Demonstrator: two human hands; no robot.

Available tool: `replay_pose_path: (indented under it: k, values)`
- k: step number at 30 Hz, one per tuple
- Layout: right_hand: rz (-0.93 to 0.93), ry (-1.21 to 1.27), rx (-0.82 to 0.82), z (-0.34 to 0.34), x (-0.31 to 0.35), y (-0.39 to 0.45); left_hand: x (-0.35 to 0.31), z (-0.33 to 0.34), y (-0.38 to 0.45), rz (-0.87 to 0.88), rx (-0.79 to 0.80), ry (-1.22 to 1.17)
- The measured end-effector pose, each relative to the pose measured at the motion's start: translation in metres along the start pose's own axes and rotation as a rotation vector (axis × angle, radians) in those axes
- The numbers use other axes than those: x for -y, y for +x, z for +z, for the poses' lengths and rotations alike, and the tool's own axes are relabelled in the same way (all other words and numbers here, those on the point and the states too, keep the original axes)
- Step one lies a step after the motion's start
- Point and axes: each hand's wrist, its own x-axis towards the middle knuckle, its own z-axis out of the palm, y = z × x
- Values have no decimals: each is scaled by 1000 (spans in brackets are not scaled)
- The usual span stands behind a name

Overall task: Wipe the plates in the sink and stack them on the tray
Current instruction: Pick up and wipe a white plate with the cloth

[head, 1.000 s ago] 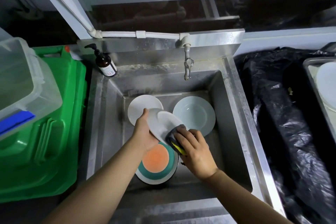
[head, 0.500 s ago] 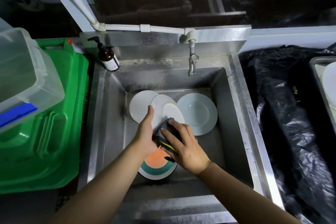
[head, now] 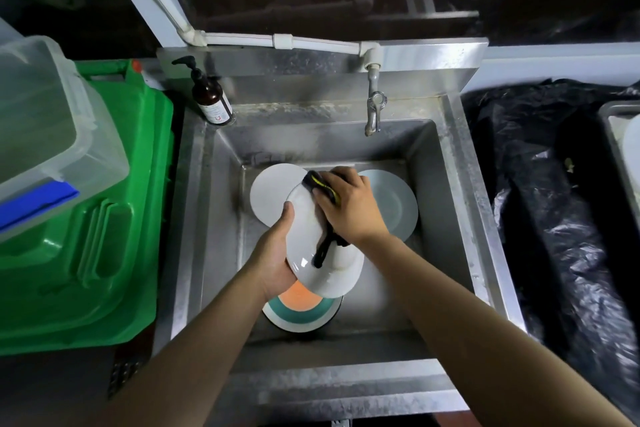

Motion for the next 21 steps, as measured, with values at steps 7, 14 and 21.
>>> replay_pose_path:
  k: [7, 14, 21]
  values:
    - [510, 288, 141, -20, -6, -7, 7, -8, -6, -55, -2, 7]
    - [-96, 112, -64, 7, 38, -52, 3, 8, -6, -83, -30, -75]
    - [372, 191, 62, -3, -17, -34, 7, -8, -9, -77, -58, -40]
